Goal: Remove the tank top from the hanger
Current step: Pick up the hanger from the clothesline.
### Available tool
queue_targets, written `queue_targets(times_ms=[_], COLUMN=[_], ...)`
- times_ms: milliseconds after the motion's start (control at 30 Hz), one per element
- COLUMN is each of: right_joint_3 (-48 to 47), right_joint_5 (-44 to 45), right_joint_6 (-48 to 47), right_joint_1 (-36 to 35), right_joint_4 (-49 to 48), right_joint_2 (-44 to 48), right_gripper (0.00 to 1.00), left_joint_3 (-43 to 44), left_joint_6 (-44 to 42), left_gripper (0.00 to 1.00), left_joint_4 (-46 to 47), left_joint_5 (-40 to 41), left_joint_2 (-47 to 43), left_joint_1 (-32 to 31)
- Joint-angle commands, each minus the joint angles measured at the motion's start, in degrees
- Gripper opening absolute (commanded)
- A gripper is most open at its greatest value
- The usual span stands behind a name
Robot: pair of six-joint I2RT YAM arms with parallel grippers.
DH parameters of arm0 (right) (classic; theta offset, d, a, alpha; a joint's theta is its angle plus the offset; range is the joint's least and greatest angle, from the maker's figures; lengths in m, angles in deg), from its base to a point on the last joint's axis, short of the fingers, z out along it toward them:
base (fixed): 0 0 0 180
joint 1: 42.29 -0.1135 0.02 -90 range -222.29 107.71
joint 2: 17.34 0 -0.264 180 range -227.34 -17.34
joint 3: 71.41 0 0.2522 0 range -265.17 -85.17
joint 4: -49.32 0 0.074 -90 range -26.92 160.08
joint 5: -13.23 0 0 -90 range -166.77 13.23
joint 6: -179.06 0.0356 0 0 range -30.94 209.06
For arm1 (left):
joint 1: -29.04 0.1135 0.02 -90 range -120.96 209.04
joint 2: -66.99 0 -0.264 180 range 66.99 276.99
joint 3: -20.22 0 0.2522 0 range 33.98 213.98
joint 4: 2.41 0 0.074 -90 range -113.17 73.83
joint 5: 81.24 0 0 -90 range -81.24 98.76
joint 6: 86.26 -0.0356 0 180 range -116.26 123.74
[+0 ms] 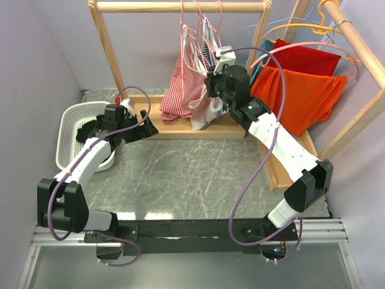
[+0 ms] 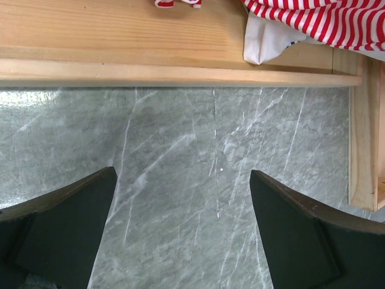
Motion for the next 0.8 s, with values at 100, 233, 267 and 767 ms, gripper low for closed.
queue_targets(times_ms=[100,233,267,767], right_joint_3=[-6.61,-6.71,-6.79,-16.99], right_joint_5=[4.94,9.34,9.43,9.25], right_joint_6=[-0.38,-2.75,-2.67,-5.39], right_joint_1=[-0.57,-1.8,-2.07,-2.68], right_joint_4=[-7.16,-8.74,-9.09,-7.42], right_joint_2=[-2.18,-2.19,-2.18,-13.25], right_gripper=[0.0,0.0,0.0,0.0], left_joint_3=[1.83,1.83,1.92,1.21], left_joint_6=[-0.87,-0.96,-1.05,-1.49], left_gripper=[0.99,0.99,0.99,1.0], left_joint_4=[-0.02,-0.02,-0.02,-0.37], left_joint_5=[1.11,1.02,1.02,2.34], left_joint_2=[-1.53,-1.53,-1.36,-2.15], left_joint_1=[-0.24,-0.24,-0.24,-0.15])
